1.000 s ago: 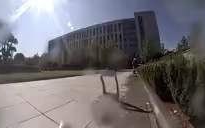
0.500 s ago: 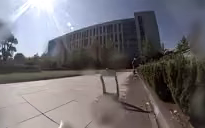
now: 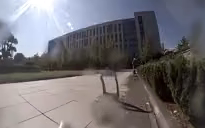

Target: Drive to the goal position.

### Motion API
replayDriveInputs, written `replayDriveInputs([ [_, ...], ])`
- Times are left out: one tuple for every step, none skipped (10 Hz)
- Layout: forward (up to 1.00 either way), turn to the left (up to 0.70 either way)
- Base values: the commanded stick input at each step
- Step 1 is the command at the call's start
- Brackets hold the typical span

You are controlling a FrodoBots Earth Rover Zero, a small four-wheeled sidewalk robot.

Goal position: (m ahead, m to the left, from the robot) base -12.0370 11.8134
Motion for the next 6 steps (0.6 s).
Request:
replayDriveInputs([
  [0.05,0.0],
  [0.05,0.0],
  [0.05,0.0],
  [0.05,0.0],
  [0.05,0.0],
  [0.05,0.0],
])
